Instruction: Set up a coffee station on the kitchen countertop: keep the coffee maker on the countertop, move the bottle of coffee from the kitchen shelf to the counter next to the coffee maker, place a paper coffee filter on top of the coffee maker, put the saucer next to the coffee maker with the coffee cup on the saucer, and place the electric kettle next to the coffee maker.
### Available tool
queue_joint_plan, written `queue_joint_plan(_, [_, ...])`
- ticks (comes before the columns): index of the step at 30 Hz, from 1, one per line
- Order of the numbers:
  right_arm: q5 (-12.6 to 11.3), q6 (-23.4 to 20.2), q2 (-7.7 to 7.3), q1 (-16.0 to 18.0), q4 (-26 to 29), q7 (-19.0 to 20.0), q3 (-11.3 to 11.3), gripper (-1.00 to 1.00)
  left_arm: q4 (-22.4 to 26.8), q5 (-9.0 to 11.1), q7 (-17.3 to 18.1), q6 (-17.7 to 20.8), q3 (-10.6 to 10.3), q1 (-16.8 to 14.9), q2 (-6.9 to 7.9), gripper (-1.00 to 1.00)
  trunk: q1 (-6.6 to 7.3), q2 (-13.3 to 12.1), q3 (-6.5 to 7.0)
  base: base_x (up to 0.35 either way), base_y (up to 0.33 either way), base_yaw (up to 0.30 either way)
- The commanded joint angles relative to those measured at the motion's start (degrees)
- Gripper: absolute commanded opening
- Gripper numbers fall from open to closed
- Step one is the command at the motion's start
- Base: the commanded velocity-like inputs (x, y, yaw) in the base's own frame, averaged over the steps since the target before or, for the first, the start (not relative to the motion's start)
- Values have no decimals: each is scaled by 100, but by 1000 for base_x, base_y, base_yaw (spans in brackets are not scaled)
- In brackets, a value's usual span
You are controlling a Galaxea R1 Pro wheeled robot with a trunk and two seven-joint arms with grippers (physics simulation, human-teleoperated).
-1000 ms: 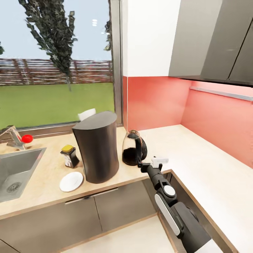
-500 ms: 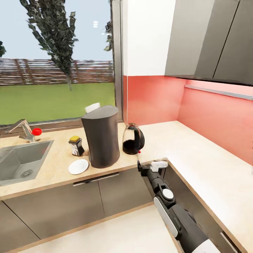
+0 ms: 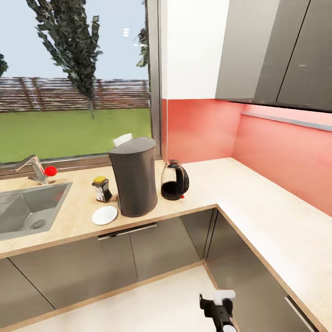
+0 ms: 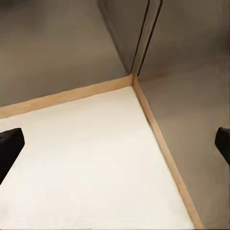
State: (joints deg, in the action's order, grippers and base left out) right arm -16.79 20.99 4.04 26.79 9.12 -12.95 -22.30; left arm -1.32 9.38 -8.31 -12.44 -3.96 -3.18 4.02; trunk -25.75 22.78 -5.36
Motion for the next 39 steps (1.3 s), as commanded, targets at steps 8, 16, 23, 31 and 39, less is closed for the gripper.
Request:
queue_joint_plan(8, [7,-197,-4,-80,-726,192,-73,100,-16,55,1,-31,-20,-1,-36,100,-3,14,-11,0,0,0])
queue_joint_plan(16, [1,-1737,4,-369,-770,480,-81,100,-17,-331,-9,-9,-15,1,-191,100,-3,14,-11,0,0,0])
queue_joint_plan(23, [9,-1930,1,-387,-772,940,-81,100,-10,-602,-30,-35,6,-2,-272,100,-3,14,-11,0,0,0])
queue_joint_plan(31, [6,-1941,1,-403,-765,954,-72,100,264,-561,-39,-39,56,1,-401,100,-3,14,-11,0,0,17])
queue_joint_plan(39, [18,-1968,9,-412,-771,958,-81,100,274,-541,-43,-39,62,1,-418,100,-3,14,-11,0,0,251])
